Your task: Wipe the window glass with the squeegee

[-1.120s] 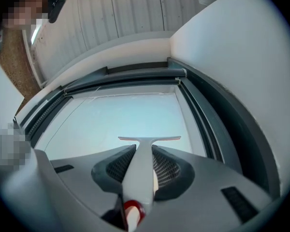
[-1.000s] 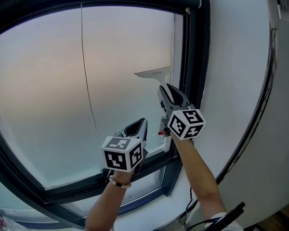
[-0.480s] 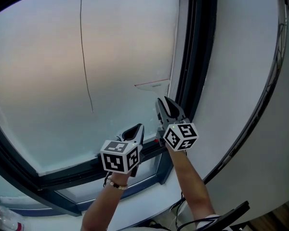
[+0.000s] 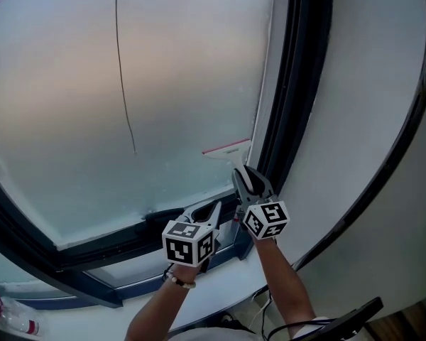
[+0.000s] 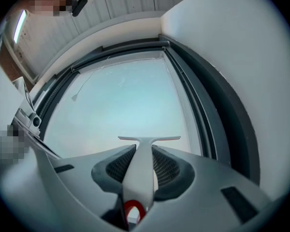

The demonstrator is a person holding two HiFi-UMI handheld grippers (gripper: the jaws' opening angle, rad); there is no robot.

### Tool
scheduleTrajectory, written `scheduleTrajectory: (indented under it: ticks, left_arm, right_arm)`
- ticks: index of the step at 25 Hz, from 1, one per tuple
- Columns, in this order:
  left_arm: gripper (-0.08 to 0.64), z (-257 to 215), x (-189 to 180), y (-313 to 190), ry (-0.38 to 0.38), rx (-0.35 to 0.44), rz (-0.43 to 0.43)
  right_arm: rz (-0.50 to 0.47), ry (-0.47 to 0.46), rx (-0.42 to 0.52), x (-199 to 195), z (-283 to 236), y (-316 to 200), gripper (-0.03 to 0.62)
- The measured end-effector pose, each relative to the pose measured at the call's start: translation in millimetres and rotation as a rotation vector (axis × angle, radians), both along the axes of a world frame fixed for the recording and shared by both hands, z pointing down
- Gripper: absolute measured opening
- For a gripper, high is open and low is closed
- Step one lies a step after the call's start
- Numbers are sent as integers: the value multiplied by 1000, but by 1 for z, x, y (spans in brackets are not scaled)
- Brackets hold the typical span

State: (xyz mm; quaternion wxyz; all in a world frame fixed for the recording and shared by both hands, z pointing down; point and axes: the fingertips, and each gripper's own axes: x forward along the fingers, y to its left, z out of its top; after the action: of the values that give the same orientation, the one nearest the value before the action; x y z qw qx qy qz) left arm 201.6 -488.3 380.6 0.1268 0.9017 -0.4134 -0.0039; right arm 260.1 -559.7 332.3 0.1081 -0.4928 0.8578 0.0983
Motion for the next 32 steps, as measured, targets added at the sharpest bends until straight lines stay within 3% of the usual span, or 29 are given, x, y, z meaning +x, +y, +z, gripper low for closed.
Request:
scheduleTrajectory:
  ticks: [8,14,32]
  left_arm:
    - [0,60,15,15,10,-119,39]
    - [0,87,16,15,7,-181,41]
    - [0,119,11,21,-5,-247,40]
  right_arm:
    - [3,19,-177,2,96,0,91]
    - [-13,28,-287,3,140,-2,92]
    - [-14,37,-317,2,171,-2,92]
